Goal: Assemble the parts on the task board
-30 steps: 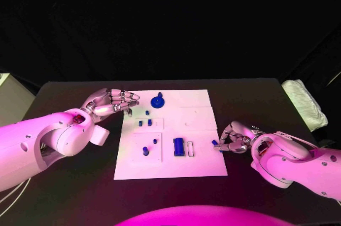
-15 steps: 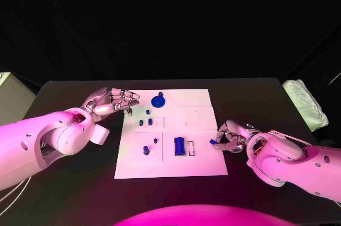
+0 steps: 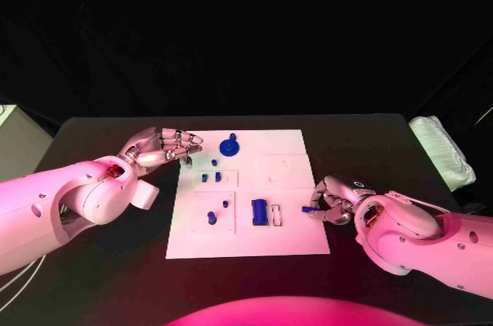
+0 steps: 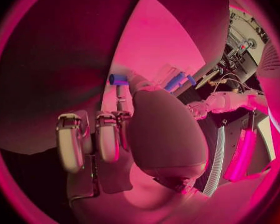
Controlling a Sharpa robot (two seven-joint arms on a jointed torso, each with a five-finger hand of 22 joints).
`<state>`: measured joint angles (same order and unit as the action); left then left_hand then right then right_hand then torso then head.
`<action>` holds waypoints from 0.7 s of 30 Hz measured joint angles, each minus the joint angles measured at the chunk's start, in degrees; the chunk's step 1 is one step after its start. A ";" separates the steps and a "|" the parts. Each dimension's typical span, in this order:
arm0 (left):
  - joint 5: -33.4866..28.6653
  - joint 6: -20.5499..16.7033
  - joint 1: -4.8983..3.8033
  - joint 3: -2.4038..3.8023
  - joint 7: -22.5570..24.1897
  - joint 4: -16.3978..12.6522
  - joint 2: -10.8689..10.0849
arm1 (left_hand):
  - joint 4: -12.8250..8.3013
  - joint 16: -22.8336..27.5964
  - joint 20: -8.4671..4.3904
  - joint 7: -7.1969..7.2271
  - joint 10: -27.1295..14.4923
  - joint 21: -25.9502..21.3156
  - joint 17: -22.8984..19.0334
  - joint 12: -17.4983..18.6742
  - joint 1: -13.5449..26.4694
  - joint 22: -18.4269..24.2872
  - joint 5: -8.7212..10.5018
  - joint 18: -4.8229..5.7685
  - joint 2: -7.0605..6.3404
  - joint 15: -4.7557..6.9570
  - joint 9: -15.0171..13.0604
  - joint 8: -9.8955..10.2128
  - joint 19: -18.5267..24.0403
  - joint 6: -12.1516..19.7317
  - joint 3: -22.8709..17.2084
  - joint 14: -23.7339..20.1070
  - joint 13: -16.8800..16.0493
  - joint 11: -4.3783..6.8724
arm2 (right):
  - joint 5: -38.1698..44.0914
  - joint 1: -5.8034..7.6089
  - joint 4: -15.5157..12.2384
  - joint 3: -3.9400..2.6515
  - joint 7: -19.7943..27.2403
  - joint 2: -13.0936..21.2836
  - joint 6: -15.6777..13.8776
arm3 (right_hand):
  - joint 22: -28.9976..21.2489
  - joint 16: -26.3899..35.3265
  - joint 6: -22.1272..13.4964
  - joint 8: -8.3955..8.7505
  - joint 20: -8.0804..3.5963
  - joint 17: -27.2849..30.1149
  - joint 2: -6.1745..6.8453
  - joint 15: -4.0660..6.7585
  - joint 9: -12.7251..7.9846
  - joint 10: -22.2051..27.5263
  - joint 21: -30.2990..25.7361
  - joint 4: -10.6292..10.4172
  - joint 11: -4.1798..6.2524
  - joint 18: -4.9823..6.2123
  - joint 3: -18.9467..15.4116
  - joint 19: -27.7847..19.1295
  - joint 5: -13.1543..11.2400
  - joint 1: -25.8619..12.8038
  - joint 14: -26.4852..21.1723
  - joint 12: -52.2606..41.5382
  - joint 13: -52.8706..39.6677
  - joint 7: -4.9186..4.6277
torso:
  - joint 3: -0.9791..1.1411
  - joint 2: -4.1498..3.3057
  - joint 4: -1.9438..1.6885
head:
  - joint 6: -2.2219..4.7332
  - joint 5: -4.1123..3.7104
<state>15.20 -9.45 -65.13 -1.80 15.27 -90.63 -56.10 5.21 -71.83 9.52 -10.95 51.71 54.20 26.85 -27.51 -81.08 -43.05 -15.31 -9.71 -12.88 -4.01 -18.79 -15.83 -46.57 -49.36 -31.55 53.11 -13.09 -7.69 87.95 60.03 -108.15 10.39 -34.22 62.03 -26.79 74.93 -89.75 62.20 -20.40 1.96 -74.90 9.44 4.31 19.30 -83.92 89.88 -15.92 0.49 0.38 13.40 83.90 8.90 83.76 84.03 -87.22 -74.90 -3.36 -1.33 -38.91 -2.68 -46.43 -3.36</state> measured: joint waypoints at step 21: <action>0.03 0.01 0.00 -0.01 -0.12 -0.32 -0.10 | 0.00 -0.23 0.00 0.00 0.00 0.00 -0.01 0.01 0.00 -0.04 0.00 0.00 0.00 0.00 0.04 -0.24 0.00 0.00 0.00 0.00 0.00 0.00 | -18.44 2.02 -2.08 0.05 -0.13 -5.30 -5.21 | -0.02 0.00 0.27 -0.24 -0.21 0.00 0.59 0.00 0.67 -0.22 0.00 -0.51 0.22 0.00 1.89 0.21 0.10 -5.89 0.00 -0.45 -0.04 0.13 | -0.02 -0.11 -0.05 | -0.23 -0.29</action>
<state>15.22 -9.44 -65.13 -1.80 15.15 -90.95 -56.21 5.21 -72.06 9.52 -10.95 51.71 54.20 26.84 -27.50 -81.08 -43.09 -15.31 -9.72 -12.88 -4.01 -18.75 -16.07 -46.57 -49.36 -31.55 53.12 -13.09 -7.69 69.52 62.06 -110.22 10.44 -34.35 56.73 -32.01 74.91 -89.75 62.48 -20.64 1.75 -74.91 10.02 4.32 19.97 -84.14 89.87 -16.44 0.72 0.38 15.29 84.11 9.01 77.87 84.03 -87.67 -74.94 -3.23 -1.35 -39.02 -2.72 -46.66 -3.65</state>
